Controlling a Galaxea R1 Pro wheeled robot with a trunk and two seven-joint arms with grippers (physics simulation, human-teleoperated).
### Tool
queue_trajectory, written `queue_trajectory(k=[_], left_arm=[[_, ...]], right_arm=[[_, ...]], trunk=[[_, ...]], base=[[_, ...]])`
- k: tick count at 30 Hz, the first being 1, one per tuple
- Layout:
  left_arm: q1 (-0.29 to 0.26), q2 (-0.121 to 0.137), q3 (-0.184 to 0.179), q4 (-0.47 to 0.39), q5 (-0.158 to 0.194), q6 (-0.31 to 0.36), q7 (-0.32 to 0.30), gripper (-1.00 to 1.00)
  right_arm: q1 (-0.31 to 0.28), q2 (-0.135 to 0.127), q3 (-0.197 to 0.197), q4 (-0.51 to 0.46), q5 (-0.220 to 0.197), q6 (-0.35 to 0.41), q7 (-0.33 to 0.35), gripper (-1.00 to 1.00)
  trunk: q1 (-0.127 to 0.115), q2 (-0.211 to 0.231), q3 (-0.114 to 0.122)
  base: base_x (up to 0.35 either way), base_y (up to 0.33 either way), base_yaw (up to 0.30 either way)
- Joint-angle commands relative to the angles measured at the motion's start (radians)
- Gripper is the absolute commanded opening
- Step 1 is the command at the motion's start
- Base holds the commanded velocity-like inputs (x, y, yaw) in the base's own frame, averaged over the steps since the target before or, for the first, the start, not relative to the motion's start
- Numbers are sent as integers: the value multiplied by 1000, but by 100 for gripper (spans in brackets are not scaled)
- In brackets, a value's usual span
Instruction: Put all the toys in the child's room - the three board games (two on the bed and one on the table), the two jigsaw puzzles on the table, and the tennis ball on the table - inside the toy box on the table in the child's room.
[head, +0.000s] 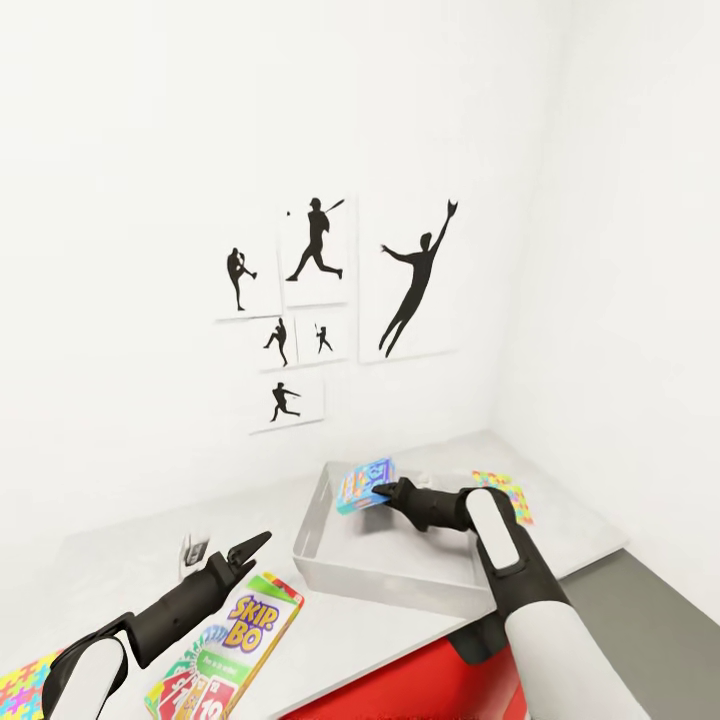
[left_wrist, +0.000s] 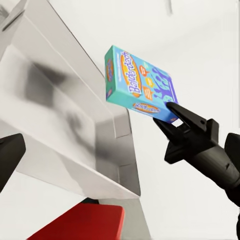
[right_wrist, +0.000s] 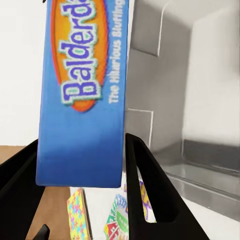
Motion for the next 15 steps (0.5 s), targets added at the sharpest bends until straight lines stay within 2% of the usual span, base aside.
queue_trajectory(k=[1, 5, 15], left_arm=[[0, 0, 2, 0, 0, 7, -8, 100], [0, 0, 2, 1, -1, 8, -22, 100], [0, 0, 2, 1, -2, 10, -30, 100]], right_arm=[[-4, 1, -4, 8, -7, -1, 0, -100], [-13, 2, -4, 31, -25, -21, -1, -100], [-26, 2, -4, 55, -36, -34, -2, -100]], trunk=[[0, -1, -2], [0, -1, -8], [0, -1, -25]], base=[[0, 0, 0], [0, 0, 0], [0, 0, 0]])
